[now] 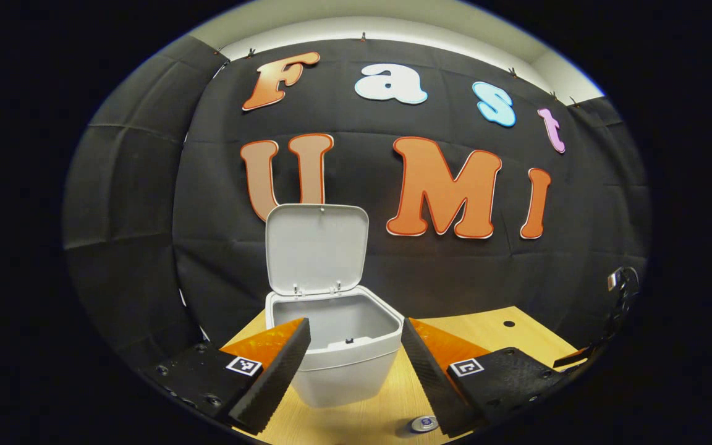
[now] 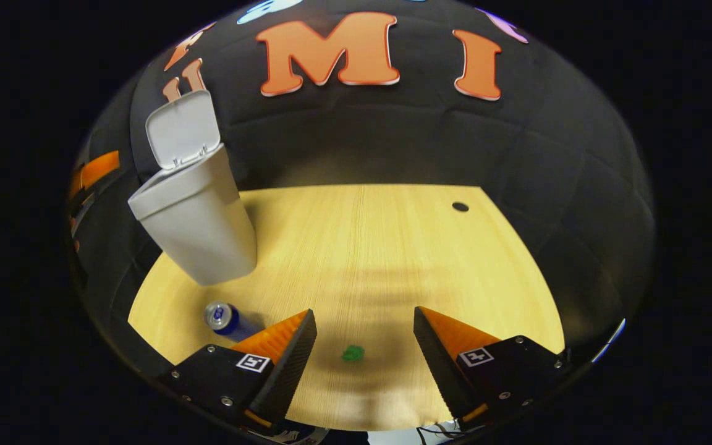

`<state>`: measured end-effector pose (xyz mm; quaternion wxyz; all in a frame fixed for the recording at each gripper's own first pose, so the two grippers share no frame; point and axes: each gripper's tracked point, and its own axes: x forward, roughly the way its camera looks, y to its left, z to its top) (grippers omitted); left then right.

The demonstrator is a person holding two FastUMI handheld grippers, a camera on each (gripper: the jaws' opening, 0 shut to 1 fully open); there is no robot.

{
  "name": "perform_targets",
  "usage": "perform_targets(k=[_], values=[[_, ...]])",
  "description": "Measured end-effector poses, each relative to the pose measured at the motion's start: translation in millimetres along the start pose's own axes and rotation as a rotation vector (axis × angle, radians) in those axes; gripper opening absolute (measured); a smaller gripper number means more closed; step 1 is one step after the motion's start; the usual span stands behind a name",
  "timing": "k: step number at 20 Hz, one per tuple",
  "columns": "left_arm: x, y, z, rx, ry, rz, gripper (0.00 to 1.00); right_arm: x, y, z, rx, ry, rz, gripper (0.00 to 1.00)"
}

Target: Press the lid of the desktop garbage bin to open it, pick up the crumpled paper on the desktop and throw it into the bin, then pick up the pop can on the desktop and drop it into the bin, and finally close the garbage bin lid.

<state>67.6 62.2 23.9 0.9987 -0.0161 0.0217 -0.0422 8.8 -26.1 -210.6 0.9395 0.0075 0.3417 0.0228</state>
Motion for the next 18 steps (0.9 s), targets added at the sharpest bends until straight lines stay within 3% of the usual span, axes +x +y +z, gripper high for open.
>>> perform_targets(k=[3, 8, 16, 17, 18], values=[[3, 9, -9, -0.009, 0.021, 0.012, 0.94, 27, 8, -47, 0.026, 0.160, 0.025, 0.95], [11, 27, -26, -0.001, 0.063, 0.042, 0.94, 54, 6, -88, -0.034, 0.308, -0.004, 0.95], [28, 44, -44, -0.033, 0.116, 0.081, 0.94, 82, 13, -99, -0.086, 0.403, 0.000, 0.95], [30, 44, -43, -0.031, 0.114, 0.079, 0.94, 85, 16, -97, -0.082, 0.396, 0.014, 0.92], [31, 45, -42, -0.022, 0.112, 0.079, 0.94, 87, 16, -97, -0.082, 0.401, 0.005, 0.78]])
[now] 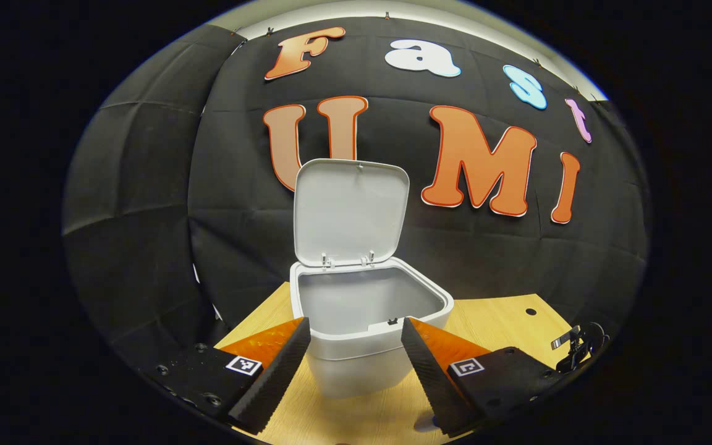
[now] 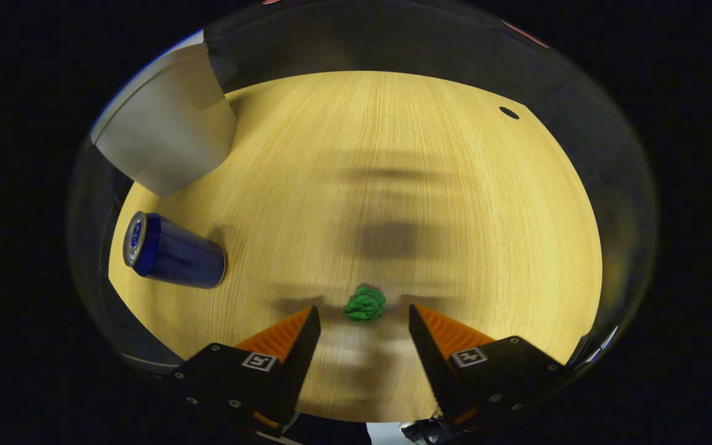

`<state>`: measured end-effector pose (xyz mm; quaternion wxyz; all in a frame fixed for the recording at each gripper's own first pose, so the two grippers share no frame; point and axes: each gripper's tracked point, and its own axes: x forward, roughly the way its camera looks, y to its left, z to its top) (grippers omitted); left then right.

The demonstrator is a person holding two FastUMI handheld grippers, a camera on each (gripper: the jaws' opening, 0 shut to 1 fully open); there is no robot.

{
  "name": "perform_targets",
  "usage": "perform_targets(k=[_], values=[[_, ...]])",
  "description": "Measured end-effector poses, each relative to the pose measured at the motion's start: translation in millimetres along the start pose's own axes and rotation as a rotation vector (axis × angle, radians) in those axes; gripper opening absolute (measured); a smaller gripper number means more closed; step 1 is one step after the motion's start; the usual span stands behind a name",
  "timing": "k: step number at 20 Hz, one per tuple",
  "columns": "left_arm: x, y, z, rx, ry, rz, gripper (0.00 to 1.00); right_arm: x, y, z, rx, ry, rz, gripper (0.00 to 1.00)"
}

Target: Press the lid of the desktop garbage bin to open it, pick up the crumpled paper on the desktop and throw it into the bin, then pick up the pop can on the desktop and drop it into the bin, and finally close the garbage bin lid.

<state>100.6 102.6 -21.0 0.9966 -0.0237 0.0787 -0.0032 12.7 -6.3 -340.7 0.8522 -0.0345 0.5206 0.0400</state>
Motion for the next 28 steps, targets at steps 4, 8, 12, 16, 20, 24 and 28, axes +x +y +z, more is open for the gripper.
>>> perform_targets(k=[4, 8, 12, 16, 20, 24, 28], values=[[3, 2, 0, 0.013, 0.004, 0.001, 0.94, 7, 1, -2, -0.004, 0.022, -0.007, 0.66], [3, 7, -1, 0.015, 0.014, 0.006, 0.94, 9, 4, -3, -0.020, 0.029, 0.000, 0.28], [0, 12, -4, 0.018, 0.019, 0.009, 0.94, 6, 7, -4, -0.036, 0.026, 0.006, 0.10], [-3, 10, -4, 0.029, 0.020, 0.001, 0.94, 1, 10, -2, -0.030, 0.003, 0.015, 0.04], [-7, 8, -2, 0.032, 0.013, -0.007, 0.94, -13, 9, 4, -0.006, -0.017, 0.031, 0.04], [-10, 3, 1, 0.033, 0.006, -0.023, 0.94, -41, 12, 16, -0.005, -0.065, 0.045, 0.03], [-12, -3, 4, 0.032, -0.006, -0.039, 0.94, -96, 9, 58, -0.033, -0.172, 0.064, 0.04]])
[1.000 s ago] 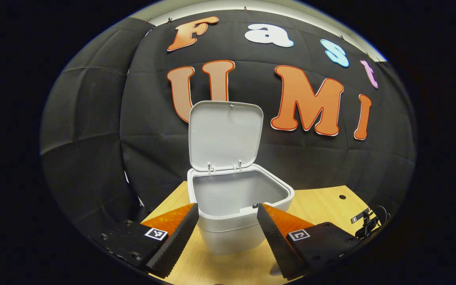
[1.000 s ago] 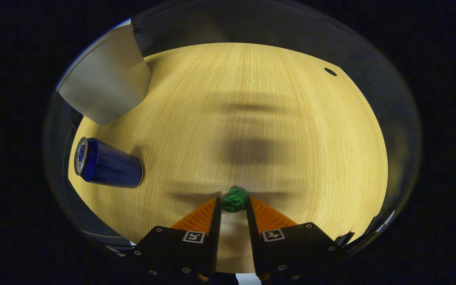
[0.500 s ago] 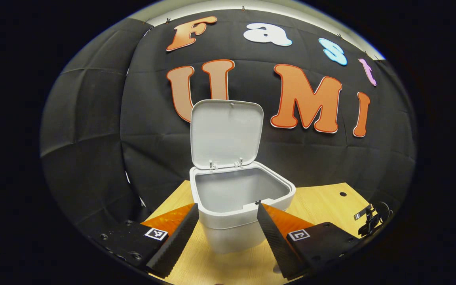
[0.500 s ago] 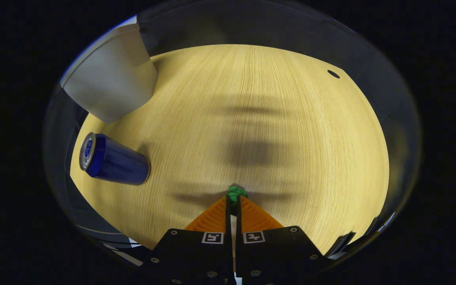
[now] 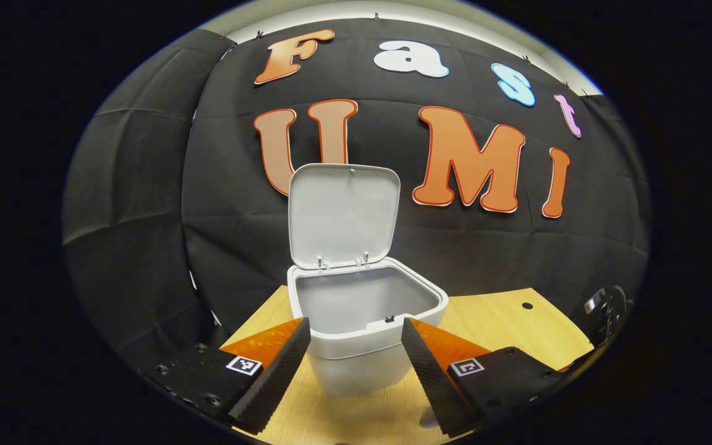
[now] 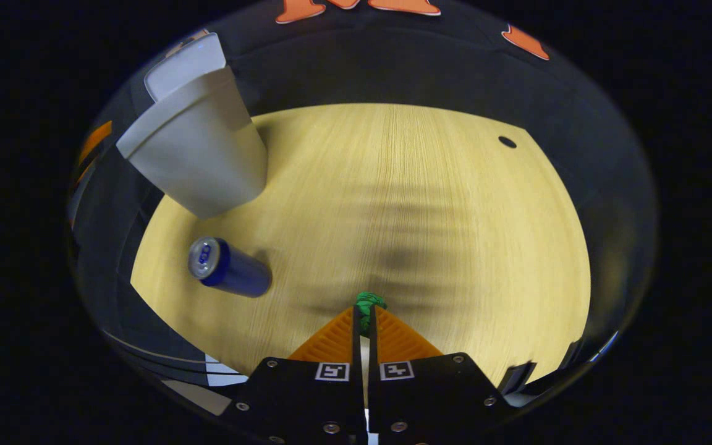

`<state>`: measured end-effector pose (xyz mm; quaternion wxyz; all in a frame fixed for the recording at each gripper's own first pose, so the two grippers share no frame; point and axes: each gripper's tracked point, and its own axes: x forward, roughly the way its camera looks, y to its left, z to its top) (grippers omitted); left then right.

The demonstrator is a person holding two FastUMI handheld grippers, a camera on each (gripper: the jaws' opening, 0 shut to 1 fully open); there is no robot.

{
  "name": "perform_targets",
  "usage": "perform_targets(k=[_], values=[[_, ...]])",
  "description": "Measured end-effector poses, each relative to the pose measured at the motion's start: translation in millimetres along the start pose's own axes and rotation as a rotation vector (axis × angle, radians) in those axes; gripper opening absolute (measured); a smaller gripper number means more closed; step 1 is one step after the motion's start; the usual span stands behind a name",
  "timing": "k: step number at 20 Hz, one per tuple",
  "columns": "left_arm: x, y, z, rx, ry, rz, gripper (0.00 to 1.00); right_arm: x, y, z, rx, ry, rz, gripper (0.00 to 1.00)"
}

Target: Press the lid of the desktop garbage bin to open it, pick up the crumpled paper on the desktop and throw it into the bin, then pick up the pop can on the desktop and drop it into the bin, and finally close the garbage bin lid.

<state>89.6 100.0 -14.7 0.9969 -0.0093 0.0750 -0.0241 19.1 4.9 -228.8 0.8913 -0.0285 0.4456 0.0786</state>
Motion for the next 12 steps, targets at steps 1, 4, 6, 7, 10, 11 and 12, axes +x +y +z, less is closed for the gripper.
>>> perform_targets(k=[1, 4, 6, 7, 10, 11, 12], values=[[-1, -2, 1, 0.000, -0.004, -0.004, 0.94, -14, 2, 12, -0.009, -0.035, 0.004, 0.03], [-3, -5, 2, 0.000, -0.008, -0.013, 0.94, -54, 4, 55, -0.063, -0.138, 0.003, 0.03], [-5, -5, 3, 0.001, -0.011, -0.018, 0.94, -75, 11, 83, -0.091, -0.205, 0.014, 0.03], [-6, -5, 4, 0.002, -0.014, -0.020, 0.94, -86, 16, 96, -0.102, -0.239, 0.024, 0.03], [-12, 1, 5, 0.007, -0.019, -0.016, 0.94, -111, 28, 133, -0.131, -0.316, 0.047, 0.03], [-14, 3, 6, 0.008, -0.021, -0.012, 0.94, -116, 35, 146, -0.144, -0.337, 0.058, 0.03], [-16, 6, 4, 0.005, -0.021, -0.008, 0.94, -118, 44, 159, -0.160, -0.359, 0.071, 0.03]])
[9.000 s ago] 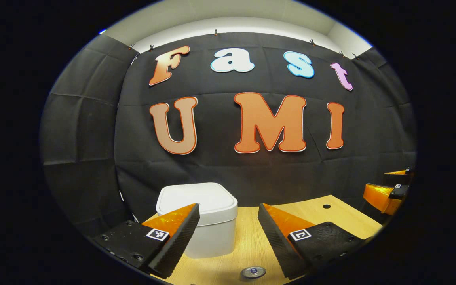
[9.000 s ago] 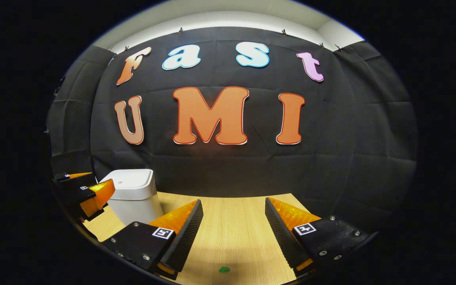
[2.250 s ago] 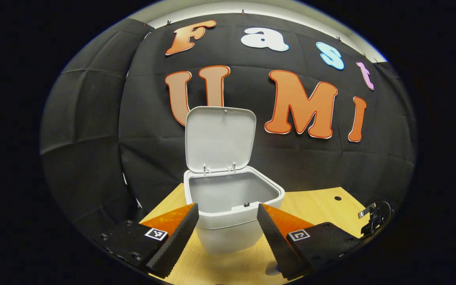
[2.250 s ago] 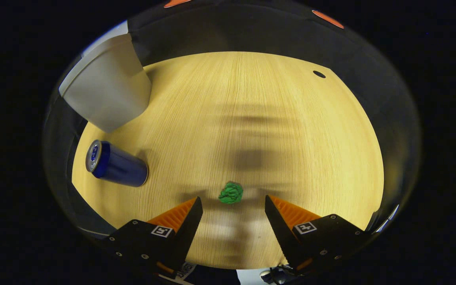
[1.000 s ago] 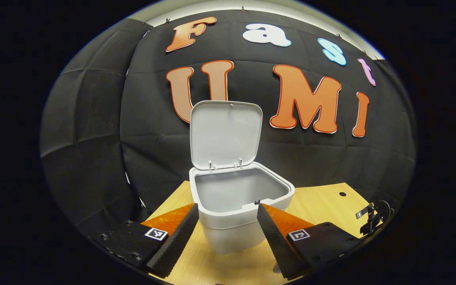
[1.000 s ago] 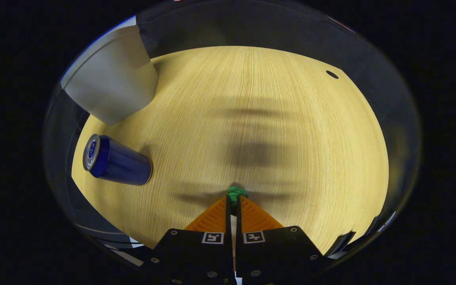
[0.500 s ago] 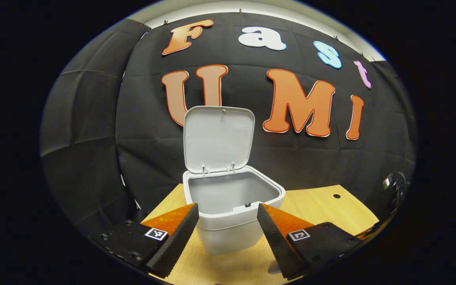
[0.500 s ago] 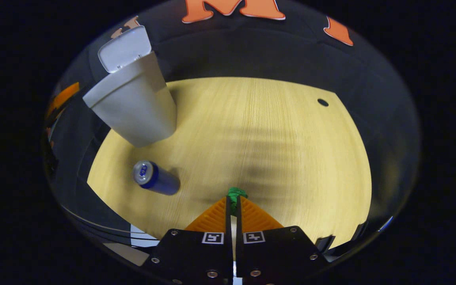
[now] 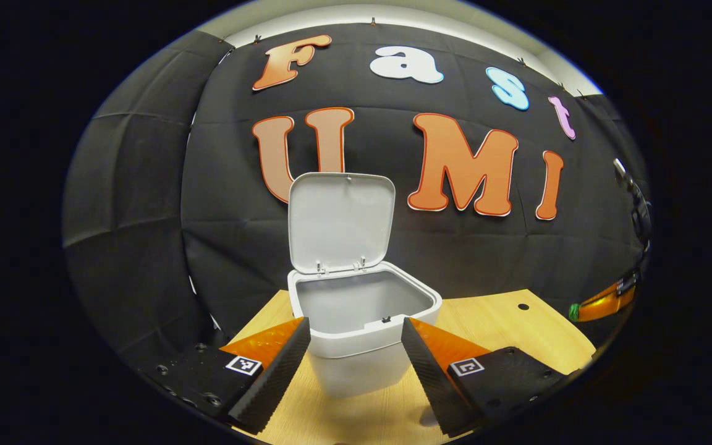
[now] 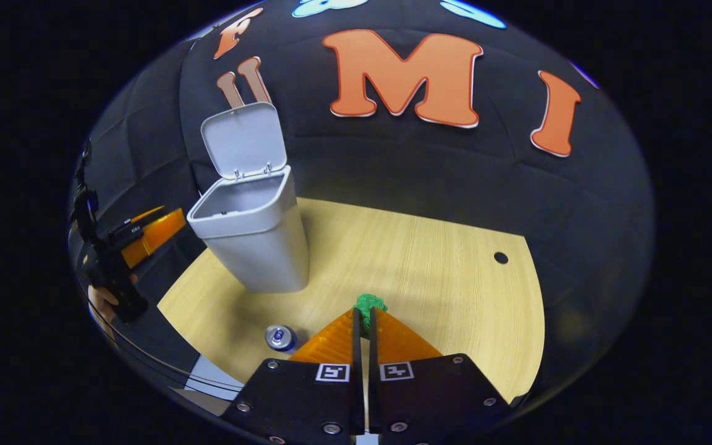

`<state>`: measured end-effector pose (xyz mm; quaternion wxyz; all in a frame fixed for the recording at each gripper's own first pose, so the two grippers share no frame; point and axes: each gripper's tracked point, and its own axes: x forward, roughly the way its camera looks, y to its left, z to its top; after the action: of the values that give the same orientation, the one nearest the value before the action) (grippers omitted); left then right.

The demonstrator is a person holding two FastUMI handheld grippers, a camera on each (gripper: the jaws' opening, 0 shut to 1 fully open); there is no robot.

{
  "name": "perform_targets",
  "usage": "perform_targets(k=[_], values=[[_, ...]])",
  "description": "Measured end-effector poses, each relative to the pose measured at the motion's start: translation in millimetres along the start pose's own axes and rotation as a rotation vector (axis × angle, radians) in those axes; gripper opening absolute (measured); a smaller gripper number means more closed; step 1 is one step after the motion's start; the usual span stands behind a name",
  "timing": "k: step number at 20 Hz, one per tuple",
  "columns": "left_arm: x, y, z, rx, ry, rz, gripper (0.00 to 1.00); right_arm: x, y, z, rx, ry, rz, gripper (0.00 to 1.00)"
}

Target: Press the lid of the desktop garbage bin to open it, pick up the crumpled paper on the desktop and throw it into the bin, then pick up the pop can on the desktop and drop it into the bin, and finally close the garbage bin lid.

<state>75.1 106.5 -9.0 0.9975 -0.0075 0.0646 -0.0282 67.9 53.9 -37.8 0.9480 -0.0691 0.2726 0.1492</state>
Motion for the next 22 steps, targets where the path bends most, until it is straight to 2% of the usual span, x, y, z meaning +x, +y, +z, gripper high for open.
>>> perform_targets(k=[7, 10, 17, 19, 22], values=[[-12, 21, -15, -0.013, 0.025, 0.035, 0.94, 19, 56, 91, -0.156, -0.130, 0.092, 0.03], [-17, 33, -22, -0.020, 0.033, 0.053, 0.95, 30, 99, 124, -0.203, -0.173, 0.157, 0.03], [-26, 56, -25, -0.033, 0.035, 0.078, 0.94, 73, 181, 160, -0.252, -0.195, 0.289, 0.03], [-29, 60, -25, -0.026, 0.033, 0.082, 0.94, 95, 198, 163, -0.259, -0.181, 0.301, 0.03], [-31, 67, -27, -0.028, 0.040, 0.080, 0.94, 130, 216, 163, -0.284, -0.145, 0.278, 0.03]])
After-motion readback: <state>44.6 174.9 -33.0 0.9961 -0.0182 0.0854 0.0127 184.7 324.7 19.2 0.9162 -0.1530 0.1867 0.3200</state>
